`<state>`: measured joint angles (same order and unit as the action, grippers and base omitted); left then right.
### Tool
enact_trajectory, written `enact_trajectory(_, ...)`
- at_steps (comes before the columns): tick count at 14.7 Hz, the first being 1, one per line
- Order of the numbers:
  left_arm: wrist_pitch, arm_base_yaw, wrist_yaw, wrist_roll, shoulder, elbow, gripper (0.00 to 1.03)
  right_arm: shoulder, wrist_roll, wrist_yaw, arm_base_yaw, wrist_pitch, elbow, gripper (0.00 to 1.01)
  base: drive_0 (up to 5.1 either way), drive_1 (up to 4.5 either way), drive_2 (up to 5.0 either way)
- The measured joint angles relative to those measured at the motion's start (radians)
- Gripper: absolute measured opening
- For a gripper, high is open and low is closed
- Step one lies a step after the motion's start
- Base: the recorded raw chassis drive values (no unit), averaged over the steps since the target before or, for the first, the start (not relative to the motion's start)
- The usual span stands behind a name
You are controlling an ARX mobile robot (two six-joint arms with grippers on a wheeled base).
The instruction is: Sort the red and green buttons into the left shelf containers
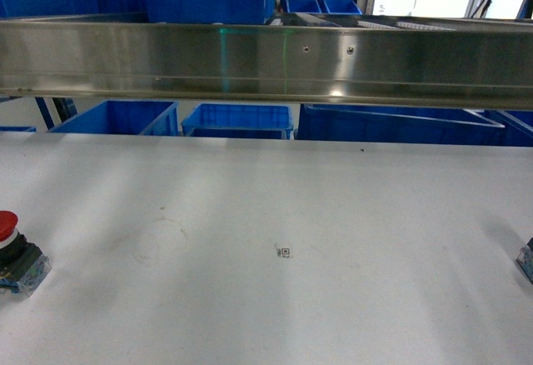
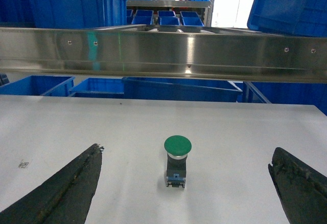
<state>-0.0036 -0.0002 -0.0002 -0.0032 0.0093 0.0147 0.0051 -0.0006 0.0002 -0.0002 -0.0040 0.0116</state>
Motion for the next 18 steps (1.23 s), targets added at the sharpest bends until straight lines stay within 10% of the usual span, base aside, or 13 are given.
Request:
enact_trajectory(15, 0.000, 0.000, 0.000, 0.000, 0.000, 0.000, 0.98, 0.000, 0.000, 0.000, 0.000, 0.000, 0.000, 0.98, 0.0, 0.00, 0.0)
enact_trajectory(18, 0.103, -0.107, -0.055, 0.027, 0.024, 0.007, 0.98, 0.069, 0.037, -0.018, 0.012, -0.019, 0.008, 0.98, 0.0, 0.00, 0.0)
